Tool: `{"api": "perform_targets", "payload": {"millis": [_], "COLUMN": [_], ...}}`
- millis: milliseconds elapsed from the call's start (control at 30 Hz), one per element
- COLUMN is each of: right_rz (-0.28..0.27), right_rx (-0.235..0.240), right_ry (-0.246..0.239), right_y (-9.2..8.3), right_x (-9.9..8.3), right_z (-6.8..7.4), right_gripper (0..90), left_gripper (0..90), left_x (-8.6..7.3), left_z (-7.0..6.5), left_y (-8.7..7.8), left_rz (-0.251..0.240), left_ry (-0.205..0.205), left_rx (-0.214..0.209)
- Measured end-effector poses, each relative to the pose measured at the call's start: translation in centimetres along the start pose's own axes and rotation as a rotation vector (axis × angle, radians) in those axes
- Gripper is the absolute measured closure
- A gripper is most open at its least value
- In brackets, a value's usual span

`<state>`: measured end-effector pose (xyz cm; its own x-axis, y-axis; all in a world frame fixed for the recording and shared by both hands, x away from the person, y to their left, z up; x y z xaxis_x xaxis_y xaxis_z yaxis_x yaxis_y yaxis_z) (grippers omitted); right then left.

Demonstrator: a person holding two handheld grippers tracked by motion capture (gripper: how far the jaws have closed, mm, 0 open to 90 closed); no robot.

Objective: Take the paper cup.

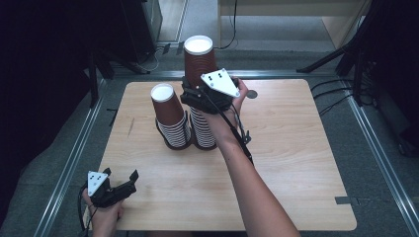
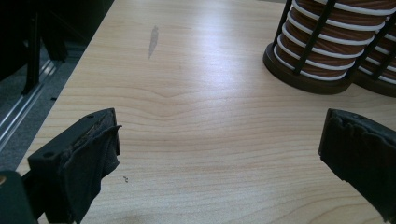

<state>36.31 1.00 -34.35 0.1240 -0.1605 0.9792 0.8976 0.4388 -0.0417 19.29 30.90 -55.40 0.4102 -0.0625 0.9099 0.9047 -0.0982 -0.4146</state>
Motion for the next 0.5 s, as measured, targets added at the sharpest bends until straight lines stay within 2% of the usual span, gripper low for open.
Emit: {"api": "perform_targets", "payload": {"millis": [500], "right_rz": [0.003], "right_rx": [-0.014], "right_ry": [-0.03], "right_y": [0.09], "right_x": [0.38], "right_z": [0.25], "right_gripper": [8.6], "left_gripper": [0.0], "left_x": [0.01], "left_z": [-0.02], "left_y": [0.02], "left_rz": [0.002], "left_ry": [-0.001], "left_rx": [-0.002]}}
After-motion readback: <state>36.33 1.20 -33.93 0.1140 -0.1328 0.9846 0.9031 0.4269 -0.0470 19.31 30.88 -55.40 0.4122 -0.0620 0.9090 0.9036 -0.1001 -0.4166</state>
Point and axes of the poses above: each handheld gripper's, and its own axes: y roughly forward along the jaws, x roughly out of its top, z roughly to its left, the point moved 1 cm from there along y, roughly forward along the jaws, and after that the axes turned 10 degrees about y, right-handed, at the moved point
